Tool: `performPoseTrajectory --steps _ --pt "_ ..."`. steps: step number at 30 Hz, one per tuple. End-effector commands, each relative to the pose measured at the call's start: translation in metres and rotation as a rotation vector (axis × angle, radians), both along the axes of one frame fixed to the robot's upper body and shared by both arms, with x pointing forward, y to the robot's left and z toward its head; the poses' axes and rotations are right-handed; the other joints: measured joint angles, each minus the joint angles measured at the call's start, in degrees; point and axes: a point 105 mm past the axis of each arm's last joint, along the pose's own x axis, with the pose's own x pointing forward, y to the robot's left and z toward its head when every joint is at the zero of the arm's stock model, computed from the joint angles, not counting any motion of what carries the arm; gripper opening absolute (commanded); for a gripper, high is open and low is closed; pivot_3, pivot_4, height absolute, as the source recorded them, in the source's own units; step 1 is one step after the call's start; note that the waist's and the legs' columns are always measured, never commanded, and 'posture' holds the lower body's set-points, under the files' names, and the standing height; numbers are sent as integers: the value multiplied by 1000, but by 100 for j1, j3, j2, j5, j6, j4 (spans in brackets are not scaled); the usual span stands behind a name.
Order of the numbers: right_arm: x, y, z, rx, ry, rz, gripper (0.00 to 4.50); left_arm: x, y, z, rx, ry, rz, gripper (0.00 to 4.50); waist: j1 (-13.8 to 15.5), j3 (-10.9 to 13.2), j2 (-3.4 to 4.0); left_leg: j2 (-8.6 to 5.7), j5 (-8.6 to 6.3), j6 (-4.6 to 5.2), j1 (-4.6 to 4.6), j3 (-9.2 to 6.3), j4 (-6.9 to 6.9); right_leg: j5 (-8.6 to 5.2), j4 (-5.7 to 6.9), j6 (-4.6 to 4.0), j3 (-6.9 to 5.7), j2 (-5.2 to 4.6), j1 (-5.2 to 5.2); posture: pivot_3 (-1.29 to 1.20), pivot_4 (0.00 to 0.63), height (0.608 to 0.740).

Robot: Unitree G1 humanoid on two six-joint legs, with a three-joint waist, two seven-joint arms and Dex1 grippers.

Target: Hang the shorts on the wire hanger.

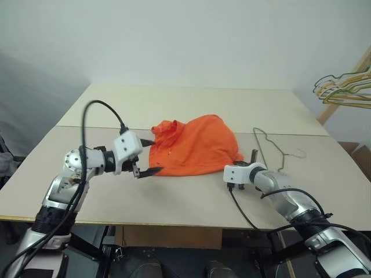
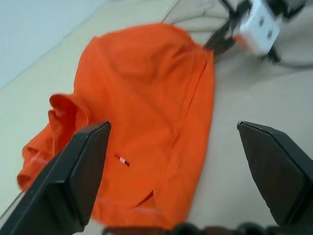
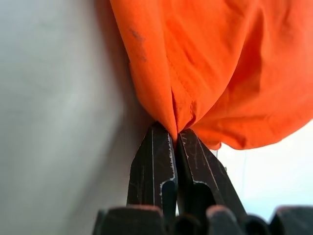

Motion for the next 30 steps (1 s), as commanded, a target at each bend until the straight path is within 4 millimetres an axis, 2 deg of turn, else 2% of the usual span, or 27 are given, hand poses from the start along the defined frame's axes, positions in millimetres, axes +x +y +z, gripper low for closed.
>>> performPoseTrajectory --steps 1,4,9,16,23,28,30 --pt "3 4 30 37 -57 11 38 -3 9 -30 281 -77 -94 4500 14 0 0 0 0 0 0 0 0 -1 1 -2 0 0 0 179 0 740" --pt "0 11 35 55 -52 32 38 15 8 -44 384 -158 -60 4500 62 0 0 0 1 0 -1 2 3 -9 0 -17 0 0 2 173 0 740" --pt "-4 16 40 58 -55 53 38 40 3 -53 455 -268 -10 4500 181 0 0 1 1 2 -8 3 20 -5 4 -12 -2 0 0 163 0 740" --pt "-11 21 43 69 -48 76 38 57 -11 -67 512 -318 -26 4500 252 -4 7 1 2 2 -4 4 24 2 10 -4 -3 0 2 155 0 740" --pt "-14 22 48 77 -49 80 0 80 -25 -59 491 -361 2 2294 296 -7 12 0 7 10 -13 6 52 4 8 -17 -2 0 3 144 0 740" --pt "-16 21 50 77 -51 84 0 83 -22 -55 504 -360 -13 570 244 -7 12 0 6 9 -38 5 40 20 5 14 -3 0 -19 135 0 740" --pt "-17 22 52 78 -53 89 0 83 -19 -54 506 -359 -14 17 223 -7 12 0 6 9 -51 4 40 20 0 14 -2 0 -28 135 0 740"
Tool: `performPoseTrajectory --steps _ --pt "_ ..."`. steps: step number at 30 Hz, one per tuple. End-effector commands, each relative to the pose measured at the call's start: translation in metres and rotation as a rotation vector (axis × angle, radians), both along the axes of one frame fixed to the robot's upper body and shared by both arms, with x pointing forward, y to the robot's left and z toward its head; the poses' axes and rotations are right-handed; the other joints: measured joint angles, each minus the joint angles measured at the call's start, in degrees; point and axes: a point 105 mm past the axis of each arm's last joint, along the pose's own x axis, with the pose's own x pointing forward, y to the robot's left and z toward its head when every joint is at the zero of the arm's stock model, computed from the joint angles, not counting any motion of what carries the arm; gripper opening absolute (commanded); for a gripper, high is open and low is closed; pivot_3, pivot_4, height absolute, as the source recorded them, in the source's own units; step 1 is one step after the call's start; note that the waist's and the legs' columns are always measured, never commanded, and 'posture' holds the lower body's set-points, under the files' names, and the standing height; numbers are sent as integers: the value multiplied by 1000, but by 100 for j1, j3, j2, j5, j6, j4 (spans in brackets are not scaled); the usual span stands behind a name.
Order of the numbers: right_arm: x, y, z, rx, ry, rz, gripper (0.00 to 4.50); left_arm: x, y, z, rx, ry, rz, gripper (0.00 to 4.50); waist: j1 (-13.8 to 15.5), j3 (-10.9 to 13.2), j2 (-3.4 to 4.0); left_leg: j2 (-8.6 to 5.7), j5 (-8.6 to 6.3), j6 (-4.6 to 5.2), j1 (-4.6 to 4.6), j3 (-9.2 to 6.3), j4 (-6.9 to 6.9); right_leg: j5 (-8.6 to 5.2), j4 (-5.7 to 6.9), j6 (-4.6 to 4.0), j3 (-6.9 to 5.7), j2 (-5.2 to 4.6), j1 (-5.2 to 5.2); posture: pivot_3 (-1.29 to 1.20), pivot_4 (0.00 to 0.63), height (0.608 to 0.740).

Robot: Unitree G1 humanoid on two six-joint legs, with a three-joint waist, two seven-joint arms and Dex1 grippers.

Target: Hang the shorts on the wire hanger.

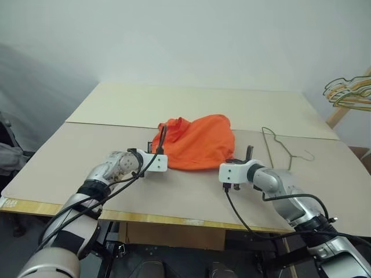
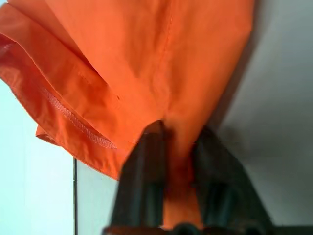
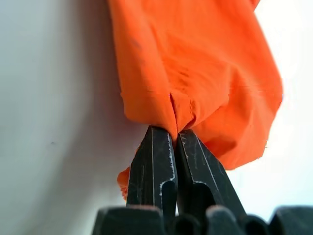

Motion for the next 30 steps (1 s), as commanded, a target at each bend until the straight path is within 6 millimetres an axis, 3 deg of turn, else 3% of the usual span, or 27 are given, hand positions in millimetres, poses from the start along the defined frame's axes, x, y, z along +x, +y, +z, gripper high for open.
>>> performPoseTrajectory --steps 1,7,15,26,30 --pt "3 -1 25 27 -76 1 0 5 1 17 -8 -42 -19 17 -15 0 0 0 0 0 -3 0 0 0 -2 0 0 0 -2 133 0 740" --pt "0 0 28 36 -78 23 0 -8 20 20 -20 60 -12 17 -35 0 0 0 -1 0 -2 0 0 0 1 -1 -2 0 -3 133 0 740" --pt "-4 1 28 44 -73 49 0 -49 46 -4 -57 206 69 17 -109 0 1 4 -1 0 1 0 5 0 6 -2 -3 0 0 139 0 740" --pt "-13 -4 31 43 -73 67 0 -94 39 -25 -164 286 176 17 -187 -2 3 4 -1 0 23 -1 3 -5 8 -5 -3 -1 19 134 0 740" --pt "-15 -4 31 45 -71 69 0 -102 36 -25 -181 299 192 17 -186 -3 5 4 -1 0 32 -1 4 -14 8 -22 -3 -1 25 133 0 740"
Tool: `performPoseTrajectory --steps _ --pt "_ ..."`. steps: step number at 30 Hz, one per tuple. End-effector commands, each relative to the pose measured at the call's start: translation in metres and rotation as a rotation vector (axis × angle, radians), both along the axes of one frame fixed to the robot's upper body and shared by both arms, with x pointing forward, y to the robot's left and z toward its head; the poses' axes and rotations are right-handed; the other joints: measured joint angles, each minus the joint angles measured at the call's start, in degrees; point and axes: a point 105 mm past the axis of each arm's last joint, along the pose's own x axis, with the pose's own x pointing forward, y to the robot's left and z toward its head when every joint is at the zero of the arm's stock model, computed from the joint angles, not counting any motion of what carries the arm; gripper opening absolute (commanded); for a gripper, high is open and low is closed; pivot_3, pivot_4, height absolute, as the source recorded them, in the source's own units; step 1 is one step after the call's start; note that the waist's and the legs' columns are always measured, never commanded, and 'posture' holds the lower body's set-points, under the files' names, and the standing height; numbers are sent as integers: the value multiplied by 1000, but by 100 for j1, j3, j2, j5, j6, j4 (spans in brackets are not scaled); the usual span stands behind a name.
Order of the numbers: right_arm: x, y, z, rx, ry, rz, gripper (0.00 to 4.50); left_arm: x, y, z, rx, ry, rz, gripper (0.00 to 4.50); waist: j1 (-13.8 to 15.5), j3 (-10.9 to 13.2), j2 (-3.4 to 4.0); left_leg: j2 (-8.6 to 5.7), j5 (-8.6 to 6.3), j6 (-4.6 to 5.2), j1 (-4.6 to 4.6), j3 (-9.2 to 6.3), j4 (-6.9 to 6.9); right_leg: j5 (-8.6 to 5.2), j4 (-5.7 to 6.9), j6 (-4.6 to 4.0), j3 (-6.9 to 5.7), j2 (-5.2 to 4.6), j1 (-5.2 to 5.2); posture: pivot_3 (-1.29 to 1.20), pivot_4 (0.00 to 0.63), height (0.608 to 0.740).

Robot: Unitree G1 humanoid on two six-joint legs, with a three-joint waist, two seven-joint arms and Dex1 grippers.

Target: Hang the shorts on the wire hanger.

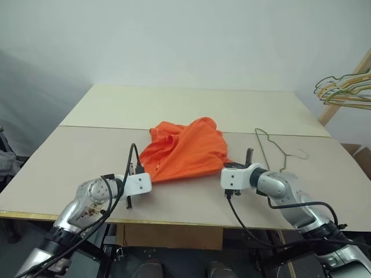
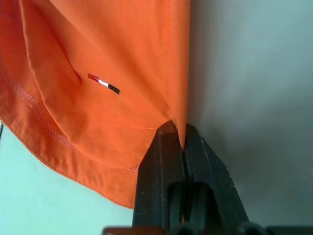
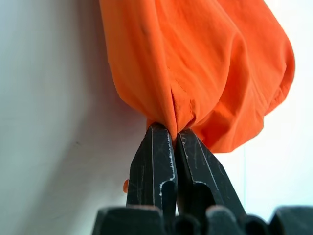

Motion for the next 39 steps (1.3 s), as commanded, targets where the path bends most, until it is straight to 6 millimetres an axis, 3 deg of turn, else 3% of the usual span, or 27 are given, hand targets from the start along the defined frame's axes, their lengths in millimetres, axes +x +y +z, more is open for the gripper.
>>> performPoseTrajectory --steps 1,4,8,18,20,23,25,28,31,33,35,37,39 --pt "5 -9 22 9 -67 -21 0 -8 4 -12 8 69 29 17 -2 0 0 0 0 0 6 0 0 -5 0 -8 0 0 4 133 0 740" --pt "5 -8 25 35 -73 -24 0 4 7 0 15 21 33 17 -1 0 0 0 0 0 11 0 0 -9 0 -16 0 0 8 143 0 740" --pt "5 -4 37 97 -78 -15 0 27 2 35 -50 -28 3 17 17 1 -2 -1 1 1 6 -1 2 -9 1 -15 0 0 5 151 0 740" --pt "-23 -12 80 -29 21 268 0 37 7 116 61 42 -345 17 -23 4 1 -2 -1 3 -19 -5 0 3 -9 14 -8 0 -7 143 0 740" --pt "-17 -14 86 -33 54 279 0 50 4 129 58 34 -359 17 -40 5 0 -2 -1 4 -15 -7 2 -5 -9 0 -10 0 -1 143 0 740" --pt "8 -19 94 -70 15 258 0 77 -5 148 52 -55 -332 17 -46 6 -1 -3 1 7 -6 -9 13 -10 -9 -14 -10 0 14 142 0 740" --pt "44 -22 115 -16 -71 166 0 106 -15 170 23 -162 -242 17 -53 9 -7 -3 3 10 -5 -9 22 -5 -10 -14 -9 0 19 146 0 740" --pt "106 -32 164 39 -327 -61 0 151 -22 215 14 -443 10 17 -98 18 -11 -4 13 25 -22 -8 22 14 -13 -15 -7 0 1 140 0 740" --pt "138 -41 222 139 -607 -279 0 172 -20 274 15 -781 240 17 -134 23 -10 -5 13 24 -52 -5 6 39 -10 25 -1 0 -42 145 0 740" --pt "140 -47 266 266 -803 -405 0 168 -20 326 -52 -1024 369 17 -140 23 -11 -5 12 23 -98 1 -18 38 1 23 5 -1 -107 148 0 740" --pt "133 -51 298 399 -959 -468 0 157 -21 366 -102 -1218 430 17 -117 22 -11 -6 19 11 -146 2 -61 34 -1 16 6 -1 -175 147 0 740" --pt "119 -51 322 518 -1112 -460 0 142 -23 396 -172 -1372 455 17 -78 22 -10 -7 44 -32 -176 0 -123 30 0 9 4 -1 -221 147 0 740" --pt "109 -52 330 568 -1209 -432 0 130 -26 415 -215 -1501 450 17 -15 22 -10 -8 73 -105 -172 1 -175 21 -18 -5 -5 -4 -230 148 0 740"
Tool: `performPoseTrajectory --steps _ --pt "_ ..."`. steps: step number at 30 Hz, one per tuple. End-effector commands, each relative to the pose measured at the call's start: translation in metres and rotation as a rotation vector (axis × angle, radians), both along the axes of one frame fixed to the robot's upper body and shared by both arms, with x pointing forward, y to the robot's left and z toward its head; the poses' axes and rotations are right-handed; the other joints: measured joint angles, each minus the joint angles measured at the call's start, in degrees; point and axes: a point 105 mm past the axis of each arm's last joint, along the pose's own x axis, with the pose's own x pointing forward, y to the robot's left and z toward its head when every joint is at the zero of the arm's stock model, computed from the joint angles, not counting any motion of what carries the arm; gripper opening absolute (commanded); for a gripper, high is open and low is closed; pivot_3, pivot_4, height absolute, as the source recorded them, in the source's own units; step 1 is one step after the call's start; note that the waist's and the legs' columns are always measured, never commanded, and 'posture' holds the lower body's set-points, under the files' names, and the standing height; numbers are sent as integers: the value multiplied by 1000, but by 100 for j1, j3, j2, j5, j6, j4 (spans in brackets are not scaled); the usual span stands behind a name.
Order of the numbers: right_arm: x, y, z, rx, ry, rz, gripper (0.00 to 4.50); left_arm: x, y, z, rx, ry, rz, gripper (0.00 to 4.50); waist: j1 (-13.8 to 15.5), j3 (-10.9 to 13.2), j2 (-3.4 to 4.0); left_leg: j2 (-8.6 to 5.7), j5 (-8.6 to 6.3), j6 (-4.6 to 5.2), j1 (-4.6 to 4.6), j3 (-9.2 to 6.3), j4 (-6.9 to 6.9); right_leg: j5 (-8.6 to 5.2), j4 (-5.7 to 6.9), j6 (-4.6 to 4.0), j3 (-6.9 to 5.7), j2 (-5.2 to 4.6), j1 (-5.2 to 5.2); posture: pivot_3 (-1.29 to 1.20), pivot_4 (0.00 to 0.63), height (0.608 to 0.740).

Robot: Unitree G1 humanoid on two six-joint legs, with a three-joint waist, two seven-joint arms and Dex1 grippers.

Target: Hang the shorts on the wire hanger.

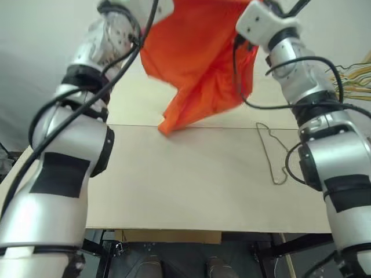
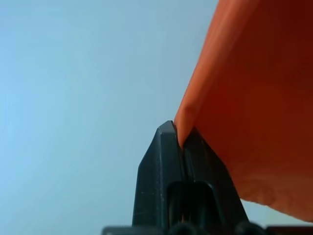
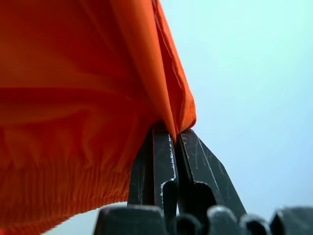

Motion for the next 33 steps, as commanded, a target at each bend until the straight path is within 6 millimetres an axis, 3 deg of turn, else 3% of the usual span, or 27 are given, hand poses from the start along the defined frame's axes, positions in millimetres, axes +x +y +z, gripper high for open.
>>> performPoseTrajectory --steps 1,4,7,9,12,16,22,24,30,33 --pt "-19 -26 19 95 -209 -28 0 -22 18 37 -65 -239 47 17 66 0 0 -1 -2 -4 0 3 -23 -2 -23 -2 -1 -1 -1 148 0 740" --pt "-9 -23 -19 5 -96 38 0 -14 9 14 1 -193 -13 17 177 -1 2 -2 -7 -15 3 6 -47 -5 -45 -1 -16 -3 2 145 0 740" --pt "-7 -25 -66 -95 20 106 0 -2 -4 -37 35 -4 -173 17 264 -2 2 -8 -3 -22 16 12 -47 -5 -77 -1 -33 -16 30 152 0 740" --pt "-10 -26 -98 -161 104 169 0 -1 -11 -83 118 149 -315 17 317 -2 2 -14 3 -29 18 14 -35 -4 -79 -1 -39 -23 34 152 0 740" --pt "-22 -25 -143 -250 227 273 0 -11 -9 -143 140 374 -507 17 363 -2 2 -14 14 -41 21 12 -24 -4 -73 -2 -42 -22 32 160 0 740" --pt "-44 -23 -187 -316 352 391 0 -43 1 -199 156 628 -723 17 320 -2 2 -11 19 -42 23 9 -14 0 -62 -7 -43 -22 33 175 0 740" --pt "-81 -20 -233 -393 539 553 0 -121 14 -239 203 1048 -943 17 141 -2 3 -5 12 -27 45 -11 35 -1 14 -6 -47 -21 66 196 0 740" --pt "-98 -17 -250 -435 620 613 0 -148 20 -248 244 1197 -973 17 79 -1 4 -3 -28 42 46 -26 86 -4 17 -3 -57 -19 89 195 0 740" --pt "-150 -17 -295 -615 868 730 0 -210 48 -271 417 1606 -960 17 -69 7 9 -7 -16 106 263 -41 111 -59 13 -1 -73 -22 325 184 0 740" --pt "-172 -23 -310 -700 990 744 0 -230 48 -277 437 1699 -994 17 -106 6 8 -7 -12 112 341 -45 111 -66 12 -7 -74 -27 404 178 0 740"
